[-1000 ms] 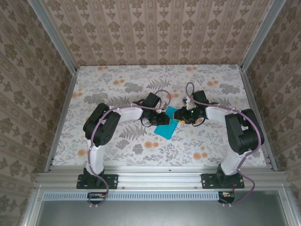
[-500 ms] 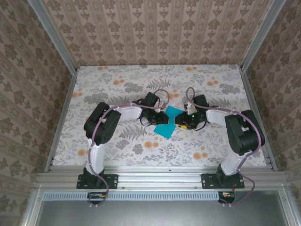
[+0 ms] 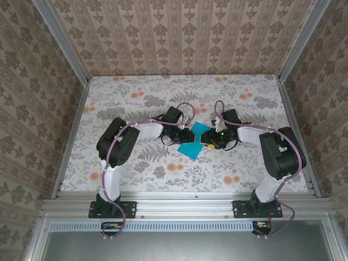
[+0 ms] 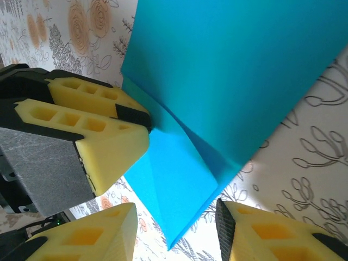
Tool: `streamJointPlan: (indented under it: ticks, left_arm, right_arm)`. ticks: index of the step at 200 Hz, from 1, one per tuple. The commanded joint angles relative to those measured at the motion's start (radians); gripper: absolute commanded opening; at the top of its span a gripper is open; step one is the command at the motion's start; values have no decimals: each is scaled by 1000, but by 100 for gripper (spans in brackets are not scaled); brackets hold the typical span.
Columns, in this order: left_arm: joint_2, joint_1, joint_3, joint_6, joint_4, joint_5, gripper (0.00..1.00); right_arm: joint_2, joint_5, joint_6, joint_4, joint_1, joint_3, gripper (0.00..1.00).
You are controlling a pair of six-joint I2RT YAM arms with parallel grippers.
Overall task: Fold a paper plane with a square sheet of paper (pick it up from the middle)
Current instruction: Turn over the paper at the center of the table.
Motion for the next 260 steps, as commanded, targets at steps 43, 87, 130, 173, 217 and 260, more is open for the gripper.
streamJointPlan:
  ticks: [43,87,130,173,217,260]
  left_arm:
    - [-68,10,-31,-22,31,38,25]
    - [-90,11,-46,-30,44,42,26]
    - [-109,24,-61,-23,38,43,27]
    - [-121,27,-70,-23,37,43,30]
    - [-147,32,-81,-16,20,36,36]
    - [-224,43,-116,8,-19,2,48]
  right_arm:
    - [29,-22,18,21,23,13,45]
    - [29,39,-15,-29,28,30,45]
    - [3,79,-18,-34,28,24,45]
    - [15,15,17,27,29,24,44]
    - [20,-24,18,39,50,30,41]
    - [55,-22,20,48,80,45,33]
